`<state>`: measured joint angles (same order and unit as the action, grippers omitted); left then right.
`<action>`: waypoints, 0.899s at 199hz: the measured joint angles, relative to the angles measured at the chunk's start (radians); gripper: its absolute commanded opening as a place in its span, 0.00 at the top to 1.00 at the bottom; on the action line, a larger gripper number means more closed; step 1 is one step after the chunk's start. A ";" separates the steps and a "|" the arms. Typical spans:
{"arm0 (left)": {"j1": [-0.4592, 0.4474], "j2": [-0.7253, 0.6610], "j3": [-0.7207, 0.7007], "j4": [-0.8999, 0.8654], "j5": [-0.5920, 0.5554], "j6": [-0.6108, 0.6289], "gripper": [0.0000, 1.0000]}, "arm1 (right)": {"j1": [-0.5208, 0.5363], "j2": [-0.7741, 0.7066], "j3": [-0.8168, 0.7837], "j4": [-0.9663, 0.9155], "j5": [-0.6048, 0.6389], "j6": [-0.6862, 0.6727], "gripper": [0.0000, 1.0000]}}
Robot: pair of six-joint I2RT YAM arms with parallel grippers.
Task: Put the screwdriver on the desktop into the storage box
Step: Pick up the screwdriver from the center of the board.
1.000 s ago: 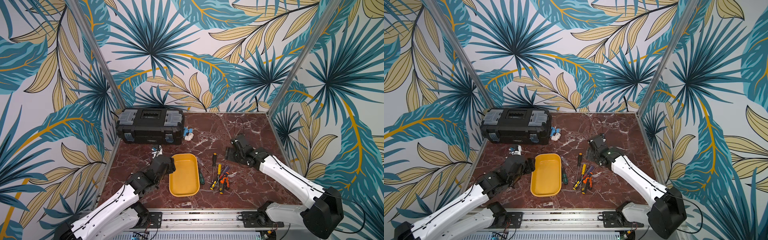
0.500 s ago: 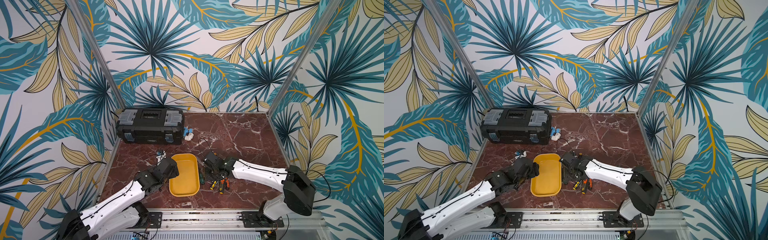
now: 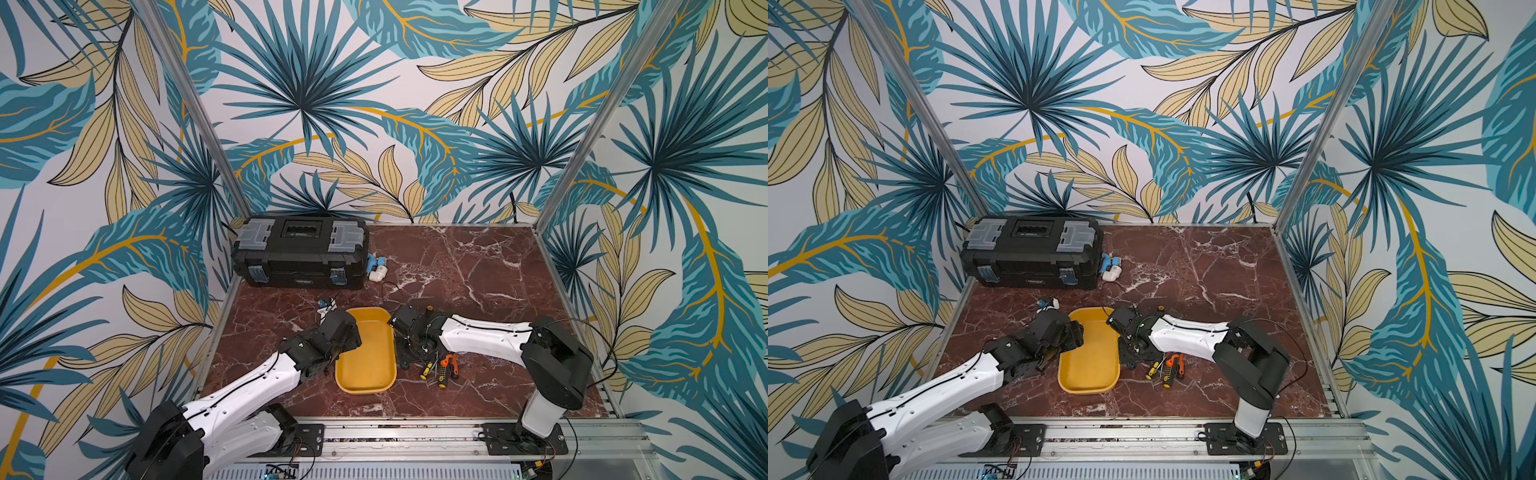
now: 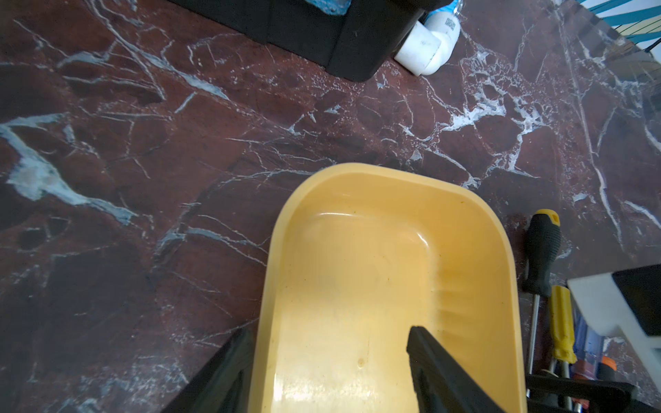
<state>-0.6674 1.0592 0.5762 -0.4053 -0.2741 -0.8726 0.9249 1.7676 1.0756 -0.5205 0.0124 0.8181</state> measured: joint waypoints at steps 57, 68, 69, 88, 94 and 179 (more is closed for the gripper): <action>0.004 0.067 0.000 0.044 0.008 0.054 0.29 | -0.002 0.030 0.020 0.001 0.014 -0.006 0.67; 0.005 0.084 0.000 0.049 0.010 0.061 0.29 | -0.002 0.030 0.021 0.001 0.016 -0.013 0.71; 0.005 0.087 0.000 0.050 0.010 0.062 0.29 | -0.002 0.030 0.021 0.001 0.017 -0.013 0.72; 0.007 0.109 0.000 0.052 0.011 0.071 0.30 | -0.006 0.030 0.027 0.000 0.021 -0.020 0.81; 0.008 0.113 0.000 0.052 0.012 0.072 0.30 | -0.007 0.030 0.031 0.000 0.023 -0.023 0.84; 0.008 0.106 0.018 0.035 -0.002 0.082 0.29 | -0.009 -0.161 0.082 -0.090 0.165 -0.067 1.00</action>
<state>-0.6590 1.1652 0.5945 -0.3702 -0.2756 -0.7910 0.9161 1.6070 1.1572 -0.6109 0.1776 0.7513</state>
